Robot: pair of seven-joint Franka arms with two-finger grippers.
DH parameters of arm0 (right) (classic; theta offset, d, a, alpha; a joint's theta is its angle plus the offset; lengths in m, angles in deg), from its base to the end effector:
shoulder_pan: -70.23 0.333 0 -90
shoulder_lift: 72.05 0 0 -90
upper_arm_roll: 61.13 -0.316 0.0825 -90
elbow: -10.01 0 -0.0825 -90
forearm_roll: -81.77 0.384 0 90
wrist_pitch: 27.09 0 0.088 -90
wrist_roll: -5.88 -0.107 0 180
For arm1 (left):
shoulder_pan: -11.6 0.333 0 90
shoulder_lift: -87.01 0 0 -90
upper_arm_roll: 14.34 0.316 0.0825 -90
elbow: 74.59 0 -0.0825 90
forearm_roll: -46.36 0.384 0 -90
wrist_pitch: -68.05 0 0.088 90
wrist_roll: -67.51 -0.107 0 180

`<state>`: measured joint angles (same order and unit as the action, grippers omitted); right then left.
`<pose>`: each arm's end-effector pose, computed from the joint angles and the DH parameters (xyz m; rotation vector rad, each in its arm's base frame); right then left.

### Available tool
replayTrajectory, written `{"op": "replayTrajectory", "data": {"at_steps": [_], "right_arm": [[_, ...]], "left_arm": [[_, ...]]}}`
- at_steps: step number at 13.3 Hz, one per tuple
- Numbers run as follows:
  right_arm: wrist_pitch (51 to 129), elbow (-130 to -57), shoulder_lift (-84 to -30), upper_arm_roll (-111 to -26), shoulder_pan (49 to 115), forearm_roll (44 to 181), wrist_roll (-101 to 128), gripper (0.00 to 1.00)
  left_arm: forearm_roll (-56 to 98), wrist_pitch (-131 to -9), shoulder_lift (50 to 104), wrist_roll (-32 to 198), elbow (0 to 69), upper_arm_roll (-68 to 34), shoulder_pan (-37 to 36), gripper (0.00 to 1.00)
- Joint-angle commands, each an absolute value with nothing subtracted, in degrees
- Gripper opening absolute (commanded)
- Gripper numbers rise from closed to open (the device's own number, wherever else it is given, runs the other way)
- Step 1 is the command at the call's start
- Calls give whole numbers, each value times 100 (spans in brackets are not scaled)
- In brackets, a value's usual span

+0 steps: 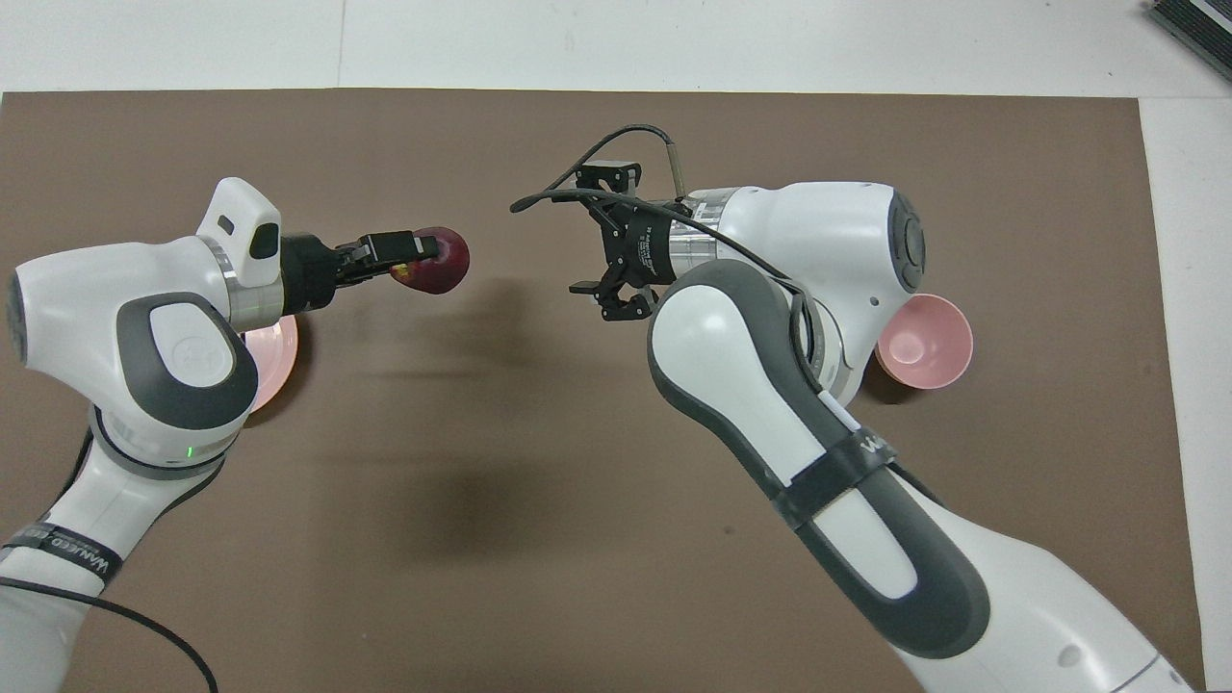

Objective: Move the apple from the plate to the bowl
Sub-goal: 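Lift the apple with the left gripper while the right gripper approaches it, then close the right gripper on the apple held by the left gripper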

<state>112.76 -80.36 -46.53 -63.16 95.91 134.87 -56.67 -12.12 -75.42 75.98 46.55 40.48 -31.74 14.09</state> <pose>0.6353 0.3308 0.4279 -1.9086 1.3395 0.3175 0.5963 -0.1456 0.3941 2.3575 0.1792 0.3756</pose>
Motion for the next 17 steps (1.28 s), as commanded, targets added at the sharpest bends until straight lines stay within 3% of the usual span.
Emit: {"op": "replayTrajectory", "data": {"at_steps": [1, 5, 17], "right_arm": [[11371, -7411, -4192, -6350, 9685, 13635, -6038, 100], [11371, -7392, -4015, -6376, 9694, 13661, -6126, 100], [11283, -7656, -4164, -6420, 9809, 14241, -6118, 100]], "left_arm": [[-1630, -7679, 7593, 4580, 3940, -3507, 1441, 0], [-1736, -7548, 7778, 4370, 3966, -3657, 1371, 0], [-1684, -7635, 7751, 4404, 3808, -3904, 1353, 0]]}}
